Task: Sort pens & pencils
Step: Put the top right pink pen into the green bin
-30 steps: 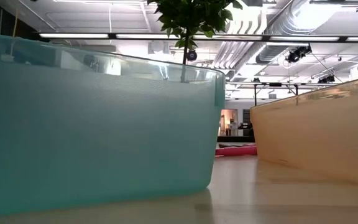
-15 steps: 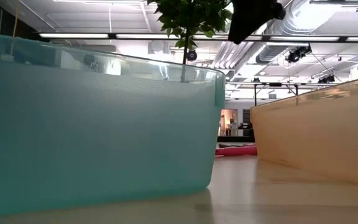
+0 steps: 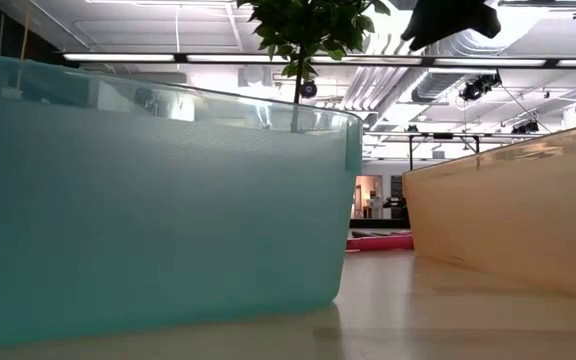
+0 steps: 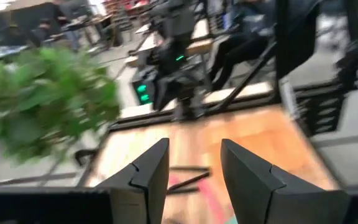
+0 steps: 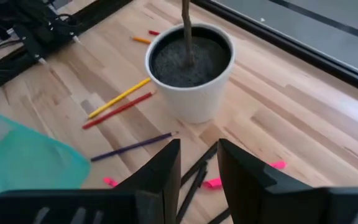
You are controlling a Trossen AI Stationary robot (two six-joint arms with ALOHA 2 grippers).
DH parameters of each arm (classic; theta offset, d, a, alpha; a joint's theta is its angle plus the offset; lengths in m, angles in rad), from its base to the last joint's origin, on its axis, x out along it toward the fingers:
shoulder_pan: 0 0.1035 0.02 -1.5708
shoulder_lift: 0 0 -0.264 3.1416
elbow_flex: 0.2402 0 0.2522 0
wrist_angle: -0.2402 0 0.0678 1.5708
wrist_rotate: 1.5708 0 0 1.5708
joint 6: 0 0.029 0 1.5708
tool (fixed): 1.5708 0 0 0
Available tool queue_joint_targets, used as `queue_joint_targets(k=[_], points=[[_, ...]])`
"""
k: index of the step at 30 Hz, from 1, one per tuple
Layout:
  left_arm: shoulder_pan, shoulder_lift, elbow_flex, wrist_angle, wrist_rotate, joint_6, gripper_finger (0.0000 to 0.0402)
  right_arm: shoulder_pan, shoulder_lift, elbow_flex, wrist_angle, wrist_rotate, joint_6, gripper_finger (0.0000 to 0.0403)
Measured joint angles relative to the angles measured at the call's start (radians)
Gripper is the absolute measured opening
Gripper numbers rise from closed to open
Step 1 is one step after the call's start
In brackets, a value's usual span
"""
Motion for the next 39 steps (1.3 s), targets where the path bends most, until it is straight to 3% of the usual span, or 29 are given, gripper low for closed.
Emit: queue_joint_targets(k=[3,7,17,23,30,39], points=[[0.0,0.047,0.001,0.085,0.07,0.004,0.0134,0.001,-0.013,-0.007,-0.01,-0.013,-0.005,0.0096],[0.0,0.122,0.001,0.174,0.062,0.018,0.0134,0.005,-0.016,-0.007,-0.01,-0.033,-0.041,0.0096],[0.0,0.22,0.0,0.344,0.058,0.227,0.0134,0.005,-0.021,-0.007,-0.024,-0.057,-0.055,0.0096],[0.0,0.221,0.0,0.346,0.066,0.226,0.0134,0.005,-0.022,-0.007,-0.02,-0.06,-0.057,0.0096],[0.001,0.221,0.0,0.347,0.11,0.108,0.0134,0.005,-0.022,-0.007,-0.015,-0.06,-0.074,0.0096],[0.033,0.221,0.0,0.347,0.115,0.234,0.0134,0.005,-0.022,-0.007,-0.015,-0.078,-0.073,0.0096]])
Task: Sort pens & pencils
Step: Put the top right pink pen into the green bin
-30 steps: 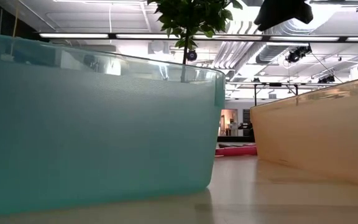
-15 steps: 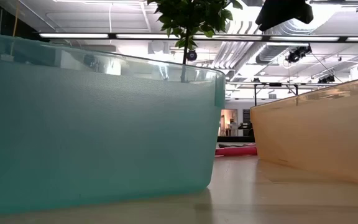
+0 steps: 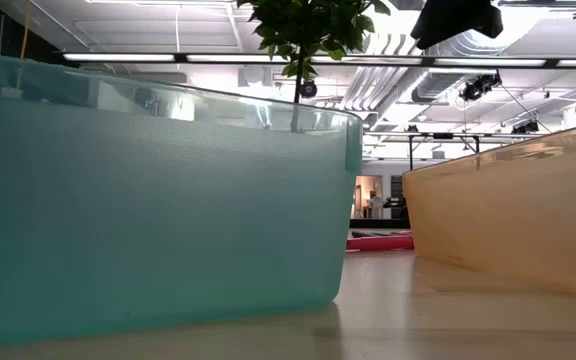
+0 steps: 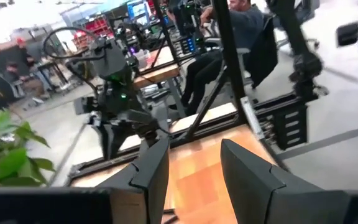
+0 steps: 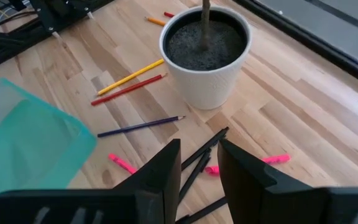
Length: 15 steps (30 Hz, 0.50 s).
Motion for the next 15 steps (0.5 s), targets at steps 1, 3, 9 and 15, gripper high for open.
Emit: queue_joint_targets(k=[1,3,9,15], points=[[0.013,0.0,0.0,-0.006,0.004,-0.001,0.0134,0.0,0.0,0.0,0.0,-0.007,0.0,0.0096],[0.045,0.0,0.0,-0.017,0.03,-0.02,0.0134,0.0,0.0,0.0,-0.001,-0.01,0.0,0.0096],[0.13,0.0,0.0,-0.026,0.173,-0.121,0.0134,0.0,0.0,0.0,-0.045,-0.011,0.0,0.0096],[0.169,0.0,0.0,-0.035,0.178,-0.079,0.0134,0.0,0.0,0.0,-0.056,-0.006,-0.017,0.0096]])
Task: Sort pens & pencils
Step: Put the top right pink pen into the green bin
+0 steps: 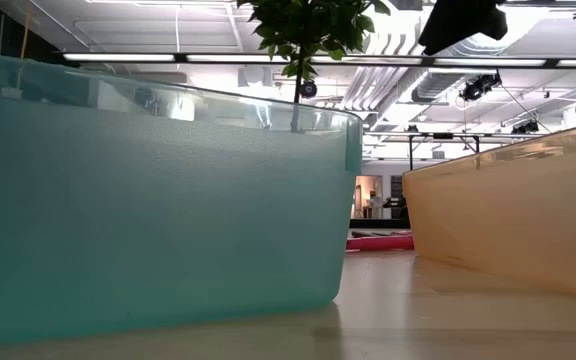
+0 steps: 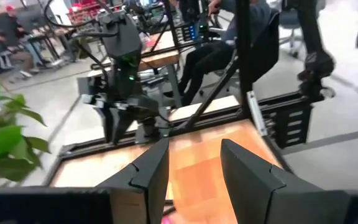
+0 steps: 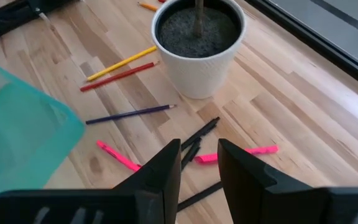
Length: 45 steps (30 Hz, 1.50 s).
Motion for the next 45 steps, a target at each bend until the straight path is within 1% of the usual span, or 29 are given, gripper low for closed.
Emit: queue_joint_targets(k=[3,6,8,14,17,21,26,29,31,32,35,37,39,43,45], points=[[0.034,0.0,0.0,-0.009,0.0,0.009,0.0134,-0.001,0.001,0.0,-0.024,0.0,-0.003,0.0096],[0.082,0.0,0.0,-0.077,0.0,-0.028,0.0134,-0.013,0.001,0.0,-0.065,-0.019,-0.006,0.0096],[0.12,0.0,0.0,-0.152,0.002,-0.081,0.0134,-0.029,0.001,0.0,-0.083,-0.045,-0.017,0.0096],[0.233,0.0,0.0,-0.418,0.06,-0.271,0.0134,-0.087,0.002,0.0,-0.11,-0.078,-0.066,0.0096],[0.281,0.0,0.0,-0.498,0.072,-0.314,0.0134,-0.137,0.011,0.001,-0.125,-0.119,-0.115,0.0096],[0.335,0.0,0.0,-0.487,0.072,-0.307,0.0134,-0.214,0.044,0.001,-0.182,-0.161,-0.13,0.0096],[0.393,0.0,0.0,-0.463,0.07,-0.301,0.0133,-0.279,0.091,0.001,-0.257,-0.165,-0.147,0.0096],[0.42,0.0,0.0,-0.448,0.058,-0.3,0.0133,-0.298,0.104,0.001,-0.268,-0.163,-0.209,0.0096],[0.437,0.0,0.0,-0.433,0.054,-0.288,0.0133,-0.31,0.101,-0.028,-0.227,-0.168,-0.255,0.0096],[0.444,0.0,0.0,-0.429,0.053,-0.279,0.0133,-0.318,0.093,-0.06,-0.197,-0.19,-0.274,0.0096],[0.456,0.0,0.0,-0.432,0.052,-0.275,0.0133,-0.339,0.057,-0.184,-0.078,-0.299,-0.293,0.0096],[0.456,0.0,0.0,-0.433,0.052,-0.275,0.0133,-0.344,0.033,-0.255,-0.028,-0.348,-0.262,0.0096],[0.455,0.0,0.0,-0.433,0.045,-0.283,0.0133,-0.347,0.011,-0.298,-0.006,-0.372,-0.215,0.0096],[0.455,0.0,0.0,-0.434,0.027,-0.287,0.0133,-0.348,-0.021,-0.34,0.02,-0.377,-0.112,0.0096],[0.455,0.0,0.0,-0.435,0.016,-0.287,0.0133,-0.356,-0.031,-0.361,0.096,-0.4,-0.066,0.0096]])
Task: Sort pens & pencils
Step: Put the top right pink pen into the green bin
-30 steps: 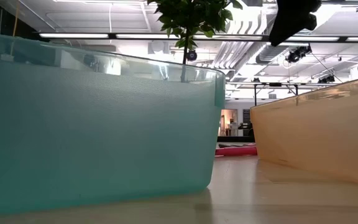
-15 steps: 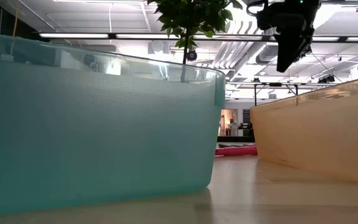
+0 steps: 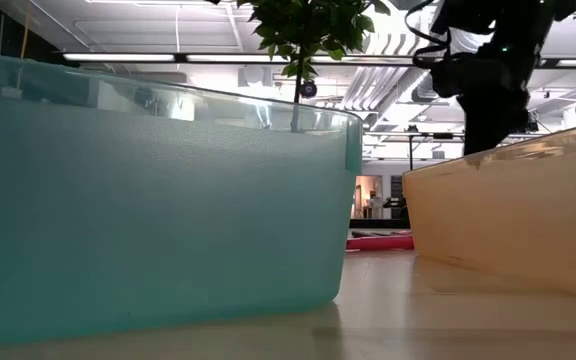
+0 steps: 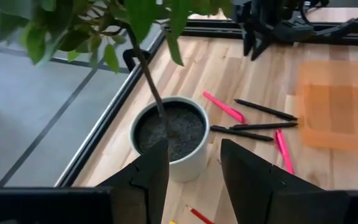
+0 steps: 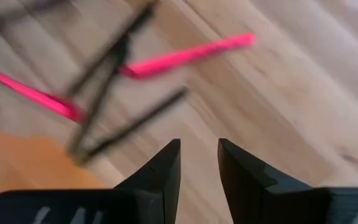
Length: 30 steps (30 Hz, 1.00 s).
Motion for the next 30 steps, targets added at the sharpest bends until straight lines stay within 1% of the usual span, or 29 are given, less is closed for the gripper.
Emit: queue_joint_targets(k=[4,6,12,19,24,30], points=[[0.0,0.0,0.0,-0.004,-0.038,0.0,0.0133,-0.049,0.003,-0.049,0.187,-0.095,0.097,0.0096],[0.0,0.0,0.0,-0.008,-0.035,0.0,0.0133,-0.075,0.008,-0.052,0.239,-0.113,0.147,0.0096],[0.0,0.0,0.0,-0.057,-0.02,0.0,0.0133,-0.145,0.025,-0.052,0.258,-0.114,0.247,0.0096],[0.0,0.0,0.0,-0.111,0.003,0.0,0.0133,-0.195,0.107,-0.048,0.309,-0.133,0.296,0.0096],[0.0,0.0,0.0,-0.152,0.014,-0.005,0.0133,-0.195,0.214,0.034,0.304,-0.125,0.291,0.0096],[-0.002,0.0,0.0,-0.208,0.014,-0.022,0.0133,-0.195,0.371,0.191,0.16,-0.084,0.242,0.0096]])
